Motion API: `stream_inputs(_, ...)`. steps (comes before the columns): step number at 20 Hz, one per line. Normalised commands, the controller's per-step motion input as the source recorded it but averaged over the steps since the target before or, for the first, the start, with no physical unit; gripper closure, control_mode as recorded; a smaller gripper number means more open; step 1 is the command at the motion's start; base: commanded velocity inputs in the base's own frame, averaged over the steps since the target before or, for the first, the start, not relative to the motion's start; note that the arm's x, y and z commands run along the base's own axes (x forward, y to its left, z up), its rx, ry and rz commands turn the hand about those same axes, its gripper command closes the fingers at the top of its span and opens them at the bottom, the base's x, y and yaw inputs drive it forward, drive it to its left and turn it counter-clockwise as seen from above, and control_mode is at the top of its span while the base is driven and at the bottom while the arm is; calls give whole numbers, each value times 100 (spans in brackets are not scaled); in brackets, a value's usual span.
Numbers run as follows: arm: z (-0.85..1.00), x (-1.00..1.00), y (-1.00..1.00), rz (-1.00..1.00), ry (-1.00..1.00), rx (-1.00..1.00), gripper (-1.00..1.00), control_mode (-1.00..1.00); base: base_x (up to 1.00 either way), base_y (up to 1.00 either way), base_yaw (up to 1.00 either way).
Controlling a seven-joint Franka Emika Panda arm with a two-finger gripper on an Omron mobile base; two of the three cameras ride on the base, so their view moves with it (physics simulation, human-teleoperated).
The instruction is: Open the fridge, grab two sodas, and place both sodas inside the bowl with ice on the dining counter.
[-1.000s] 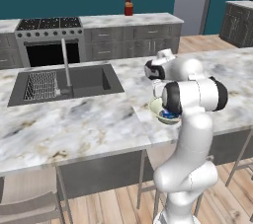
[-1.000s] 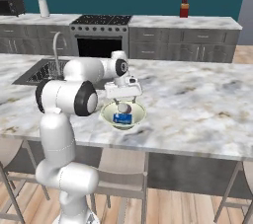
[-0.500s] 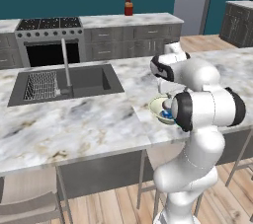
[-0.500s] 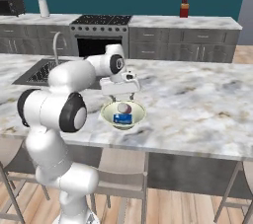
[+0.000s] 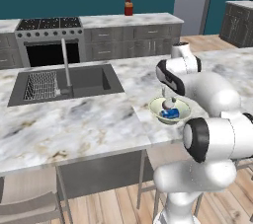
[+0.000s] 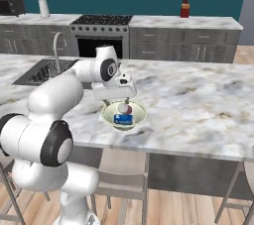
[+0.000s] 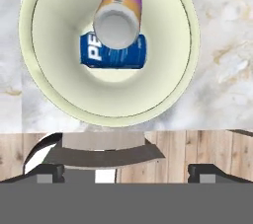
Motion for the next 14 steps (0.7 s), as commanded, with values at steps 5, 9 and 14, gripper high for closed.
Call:
stream_inputs(5,17,-49,28,0,-9,0,-100,-100,0,0,0)
stream_inputs(9,23,-31,24,0,-9,0,-100,-100,0,0,0)
stream_inputs(14,26,-32,11,0,-17,0,-100,-100,0,0,0)
